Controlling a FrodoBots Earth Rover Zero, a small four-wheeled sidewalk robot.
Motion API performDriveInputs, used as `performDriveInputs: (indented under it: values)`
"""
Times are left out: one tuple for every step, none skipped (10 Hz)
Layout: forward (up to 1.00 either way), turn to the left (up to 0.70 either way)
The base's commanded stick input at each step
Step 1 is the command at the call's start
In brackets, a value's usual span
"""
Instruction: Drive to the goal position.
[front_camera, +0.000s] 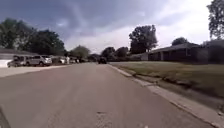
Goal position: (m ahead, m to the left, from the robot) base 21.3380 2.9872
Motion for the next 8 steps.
performDriveInputs:
  values:
    - [0.70,0.03]
    - [0.70,0.03]
    - [0.70,0.03]
    - [0.70,0.03]
    - [0.70,0.03]
    - [0.70,0.03]
    - [0.70,0.03]
    - [0.70,0.03]
